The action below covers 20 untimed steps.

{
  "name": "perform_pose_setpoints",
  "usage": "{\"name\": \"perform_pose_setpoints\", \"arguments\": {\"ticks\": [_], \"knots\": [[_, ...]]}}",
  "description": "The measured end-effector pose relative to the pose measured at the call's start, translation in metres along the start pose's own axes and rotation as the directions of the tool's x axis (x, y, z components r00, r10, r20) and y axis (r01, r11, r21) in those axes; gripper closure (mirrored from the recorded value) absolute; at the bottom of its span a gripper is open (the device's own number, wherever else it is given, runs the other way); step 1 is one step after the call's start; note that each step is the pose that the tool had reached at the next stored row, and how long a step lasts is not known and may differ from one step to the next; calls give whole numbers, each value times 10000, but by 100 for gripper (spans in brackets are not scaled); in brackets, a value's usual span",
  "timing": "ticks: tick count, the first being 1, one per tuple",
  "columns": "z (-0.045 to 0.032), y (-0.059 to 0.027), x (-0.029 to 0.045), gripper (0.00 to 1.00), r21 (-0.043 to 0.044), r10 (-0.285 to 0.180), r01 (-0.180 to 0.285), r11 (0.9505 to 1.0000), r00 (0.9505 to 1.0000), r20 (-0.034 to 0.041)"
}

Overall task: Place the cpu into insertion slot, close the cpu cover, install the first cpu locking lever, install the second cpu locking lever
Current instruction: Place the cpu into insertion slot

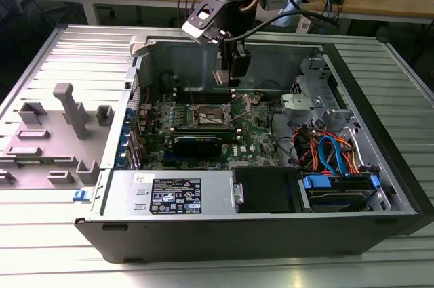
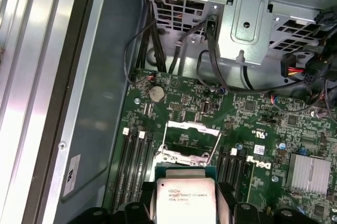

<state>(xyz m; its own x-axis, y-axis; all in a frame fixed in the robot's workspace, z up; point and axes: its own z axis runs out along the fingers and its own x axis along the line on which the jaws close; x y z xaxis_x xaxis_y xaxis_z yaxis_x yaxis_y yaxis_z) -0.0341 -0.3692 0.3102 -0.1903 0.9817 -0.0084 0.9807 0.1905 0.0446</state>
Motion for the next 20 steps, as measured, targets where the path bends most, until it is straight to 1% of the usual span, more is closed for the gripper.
{"name": "perform_pose_setpoints", "arguments": {"ticks": [2,5,7,10,11,15,17,18,20], "knots": [[38,-2,0,46,-13,127,-127,9999,9999,8],[65,-4,1,46,-11,527,-527,9986,9986,27],[93,-5,1,46,-9,904,-904,9959,9959,42],[129,-7,1,46,-8,1378,-1378,9905,9904,64],[134,-6,1,46,-8,1460,-1460,9893,9893,68],[138,-10,2,46,-9,1509,-1509,9886,9885,69],[148,-12,2,46,-9,1630,-1630,9866,9866,74],[160,-12,2,46,-9,1690,-1690,9856,9856,78],[188,-13,2,46,-12,1713,-1713,9852,9852,78]]}}
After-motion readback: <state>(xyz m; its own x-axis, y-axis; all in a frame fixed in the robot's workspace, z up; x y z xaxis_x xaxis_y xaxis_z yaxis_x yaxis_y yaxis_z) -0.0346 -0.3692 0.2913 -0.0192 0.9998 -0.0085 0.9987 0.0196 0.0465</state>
